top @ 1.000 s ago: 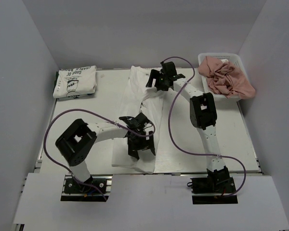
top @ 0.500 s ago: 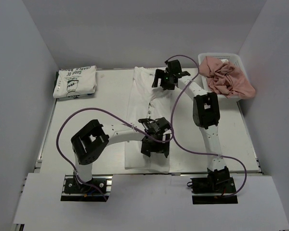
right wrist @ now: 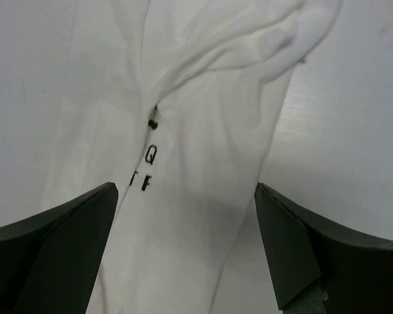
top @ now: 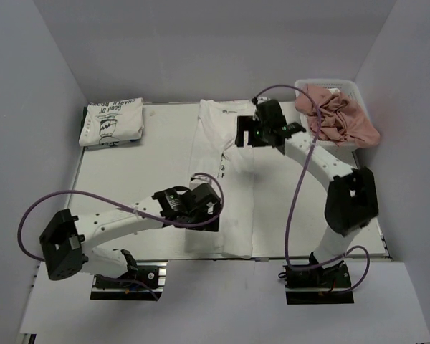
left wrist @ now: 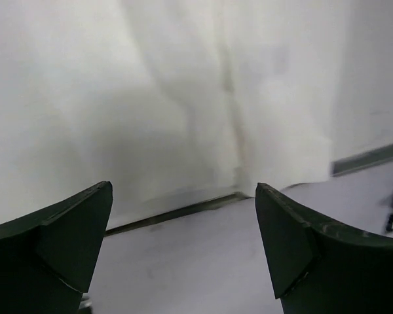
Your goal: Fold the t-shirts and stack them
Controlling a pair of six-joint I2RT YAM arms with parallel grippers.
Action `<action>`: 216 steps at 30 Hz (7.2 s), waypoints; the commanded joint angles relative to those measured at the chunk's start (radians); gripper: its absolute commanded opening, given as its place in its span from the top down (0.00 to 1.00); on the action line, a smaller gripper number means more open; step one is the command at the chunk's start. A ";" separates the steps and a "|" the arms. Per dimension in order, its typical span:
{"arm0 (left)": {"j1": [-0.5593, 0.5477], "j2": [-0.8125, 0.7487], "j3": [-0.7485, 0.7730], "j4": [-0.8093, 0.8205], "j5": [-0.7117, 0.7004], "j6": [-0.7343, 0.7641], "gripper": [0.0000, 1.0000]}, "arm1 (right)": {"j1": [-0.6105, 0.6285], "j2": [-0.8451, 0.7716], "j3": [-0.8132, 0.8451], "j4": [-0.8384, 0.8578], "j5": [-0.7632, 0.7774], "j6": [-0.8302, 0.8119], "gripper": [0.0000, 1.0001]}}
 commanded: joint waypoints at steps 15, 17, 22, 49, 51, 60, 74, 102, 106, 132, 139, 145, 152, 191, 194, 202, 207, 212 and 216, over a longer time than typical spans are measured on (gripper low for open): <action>0.056 -0.356 -0.501 0.214 0.044 -0.182 0.00 | 0.242 -0.702 -0.942 -0.008 -0.235 0.303 0.09; 0.056 -0.331 -0.510 0.225 0.056 -0.182 0.00 | 0.274 -0.701 -0.974 0.004 -0.259 0.340 0.09; 0.065 -0.273 -0.519 0.234 0.102 -0.182 0.00 | 0.328 -0.698 -1.037 0.018 -0.285 0.388 0.09; 0.065 -0.263 -0.431 0.102 0.318 -0.103 1.00 | 0.575 -0.739 -1.050 -0.034 -0.224 0.547 1.00; 0.065 -0.263 -0.367 0.081 0.256 -0.090 1.00 | 0.579 -0.739 -1.007 -0.059 -0.172 0.537 1.00; 0.093 -0.100 -0.061 -0.073 -0.121 -0.090 1.00 | 0.570 -0.719 -0.864 -0.116 0.212 0.546 1.00; 0.338 0.220 0.371 -0.002 -0.214 0.044 1.00 | 0.441 -0.483 -0.596 0.169 0.648 0.362 1.00; 0.577 0.647 0.838 0.070 -0.140 0.276 0.00 | 0.138 -0.067 -0.262 0.346 0.208 0.129 0.10; 0.577 0.472 0.600 0.079 -0.159 0.226 0.00 | 0.150 -0.167 -0.431 0.447 0.045 0.130 0.10; 0.577 0.091 -0.015 0.174 0.046 0.111 0.00 | 0.105 0.508 0.300 0.409 -0.152 0.244 0.10; 0.577 0.145 -0.001 0.230 0.030 0.140 0.00 | 0.055 0.287 0.119 0.416 -0.227 0.103 0.10; 0.588 0.238 0.054 0.230 0.019 0.161 0.11 | 0.036 -0.157 -0.394 0.579 -0.152 0.168 0.10; 0.616 0.322 0.036 0.309 0.108 0.172 0.37 | 0.033 -0.495 -0.798 0.533 -0.067 0.198 0.10; 0.568 -0.031 -0.162 0.247 0.415 0.201 1.00 | 0.044 -0.683 -0.944 0.101 -0.240 0.305 1.00; 0.568 -0.142 -0.130 0.233 0.447 0.230 1.00 | 0.044 -0.790 -0.884 0.017 -0.286 0.294 1.00; 0.568 -0.219 0.014 0.260 0.516 0.289 1.00 | 0.035 -0.865 -0.694 -0.099 -0.270 0.267 1.00; 0.591 -0.149 0.114 0.309 0.441 0.278 1.00 | 0.026 -0.828 -0.611 -0.090 -0.158 0.288 1.00; 0.591 -0.023 0.232 0.282 0.285 0.278 1.00 | 0.000 -0.755 -0.550 -0.038 -0.122 0.294 1.00; 0.600 0.095 0.353 0.309 0.269 0.290 1.00 | -0.037 -0.681 -0.510 0.012 -0.098 0.299 1.00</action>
